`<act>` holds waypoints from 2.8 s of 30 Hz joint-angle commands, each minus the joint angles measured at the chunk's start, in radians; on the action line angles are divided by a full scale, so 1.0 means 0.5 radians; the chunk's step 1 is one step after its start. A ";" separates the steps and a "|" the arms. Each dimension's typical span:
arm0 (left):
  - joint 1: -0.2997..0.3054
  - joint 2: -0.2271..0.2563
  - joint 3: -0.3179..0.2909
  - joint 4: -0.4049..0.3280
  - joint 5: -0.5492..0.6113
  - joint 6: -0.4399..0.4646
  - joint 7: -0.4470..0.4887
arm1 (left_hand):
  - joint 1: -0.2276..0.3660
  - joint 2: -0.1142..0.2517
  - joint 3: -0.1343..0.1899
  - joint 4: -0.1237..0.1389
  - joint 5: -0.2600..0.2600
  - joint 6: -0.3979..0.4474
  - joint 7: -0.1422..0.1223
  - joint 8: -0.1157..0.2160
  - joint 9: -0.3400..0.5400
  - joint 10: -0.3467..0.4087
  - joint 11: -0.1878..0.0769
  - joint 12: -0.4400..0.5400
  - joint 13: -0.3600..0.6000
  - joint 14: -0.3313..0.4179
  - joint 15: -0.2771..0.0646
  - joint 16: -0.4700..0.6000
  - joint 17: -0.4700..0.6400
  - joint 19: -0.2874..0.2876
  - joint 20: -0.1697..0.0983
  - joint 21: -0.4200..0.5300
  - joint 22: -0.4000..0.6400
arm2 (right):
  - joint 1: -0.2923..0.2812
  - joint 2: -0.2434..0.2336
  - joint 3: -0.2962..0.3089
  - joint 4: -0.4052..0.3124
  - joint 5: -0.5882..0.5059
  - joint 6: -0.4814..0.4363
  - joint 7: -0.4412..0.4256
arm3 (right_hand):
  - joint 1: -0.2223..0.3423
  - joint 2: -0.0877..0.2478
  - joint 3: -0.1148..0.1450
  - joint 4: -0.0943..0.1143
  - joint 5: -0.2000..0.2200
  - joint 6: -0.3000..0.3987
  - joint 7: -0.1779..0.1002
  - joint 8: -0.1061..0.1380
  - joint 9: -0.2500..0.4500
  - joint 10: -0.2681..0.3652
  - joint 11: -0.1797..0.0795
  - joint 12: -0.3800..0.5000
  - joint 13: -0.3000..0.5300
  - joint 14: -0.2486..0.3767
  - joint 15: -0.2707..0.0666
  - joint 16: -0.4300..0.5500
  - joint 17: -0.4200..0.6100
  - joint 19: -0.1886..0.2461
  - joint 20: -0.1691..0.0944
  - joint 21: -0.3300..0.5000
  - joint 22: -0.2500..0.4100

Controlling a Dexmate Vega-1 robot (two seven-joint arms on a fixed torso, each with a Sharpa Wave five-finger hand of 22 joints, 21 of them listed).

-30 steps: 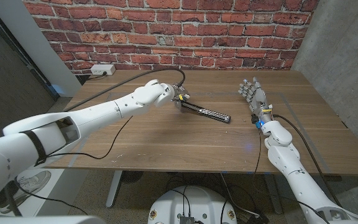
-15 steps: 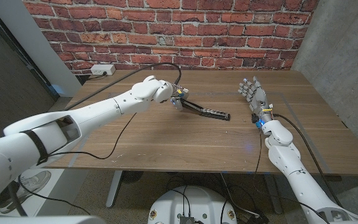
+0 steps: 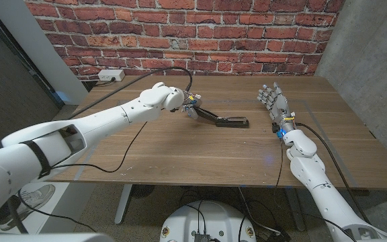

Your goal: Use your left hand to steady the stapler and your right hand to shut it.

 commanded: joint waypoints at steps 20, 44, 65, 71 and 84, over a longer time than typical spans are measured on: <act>0.174 0.118 -0.237 -0.159 -0.301 0.003 0.439 | -0.286 0.015 0.318 -0.026 -0.034 0.121 0.118 0.123 0.114 0.031 -0.006 0.302 0.007 0.013 -0.014 0.132 -0.003 0.009 -0.036 0.158 -0.066 | -0.053 -0.012 0.001 -0.037 -0.032 -0.004 -0.061 | 0.085 0.029 0.045 -0.047 0.020 0.113 0.010 0.036 0.003 0.050 -0.013 0.008 0.008 0.060 -0.045 0.008 -0.002 0.059 -0.035 -0.020 0.008; -0.021 -0.035 -0.195 -0.041 -0.663 0.104 -0.013 | -0.473 0.076 0.390 -0.076 -0.064 0.104 0.111 0.157 0.093 0.026 -0.015 0.304 0.007 -0.006 -0.016 0.182 -0.007 -0.022 -0.052 0.266 -0.122 | -0.050 0.089 0.040 0.164 0.141 0.235 0.165 | 0.355 -0.030 0.097 -0.266 0.025 0.291 -0.002 0.067 0.011 0.155 -0.077 0.026 0.009 0.142 -0.112 0.008 -0.003 0.124 -0.062 -0.057 0.007; -0.316 -0.267 -0.011 0.203 -0.776 -0.012 -0.340 | -0.614 0.150 0.389 -0.156 -0.076 0.091 0.110 0.168 0.028 0.004 -0.003 0.300 0.008 -0.035 -0.003 0.204 -0.009 -0.075 -0.041 0.298 -0.131 | -0.042 0.067 0.035 0.213 0.126 0.345 0.236 | 0.692 -0.067 0.123 -0.419 0.047 0.499 -0.109 0.087 0.017 0.315 -0.199 0.058 0.015 0.343 -0.203 0.039 0.002 0.236 -0.094 -0.054 0.035; -0.340 -0.305 0.006 0.265 -0.819 -0.025 -0.365 | -0.642 0.163 0.390 -0.171 -0.078 0.092 0.107 0.169 0.010 0.005 -0.001 0.300 0.008 -0.036 0.004 0.208 -0.009 -0.076 -0.045 0.300 -0.131 | -0.037 0.064 0.044 0.220 0.159 0.349 0.283 | 0.696 -0.073 0.111 -0.402 0.057 0.522 -0.132 0.085 0.017 0.330 -0.234 0.059 0.016 0.359 -0.191 0.038 0.011 0.199 -0.068 -0.068 0.041; -0.374 -0.361 0.040 0.373 -0.875 -0.051 -0.384 | -0.711 0.196 0.391 -0.208 -0.082 0.076 0.105 0.170 -0.027 0.003 0.001 0.301 0.008 -0.037 0.002 0.215 -0.009 -0.078 -0.042 0.302 -0.132 | 0.011 0.149 0.093 0.317 0.234 0.436 0.316 | 0.881 -0.008 0.133 -0.388 0.123 0.923 -0.300 0.153 0.013 0.713 -0.413 0.166 0.014 0.609 -0.288 0.069 0.030 0.271 -0.074 -0.023 0.081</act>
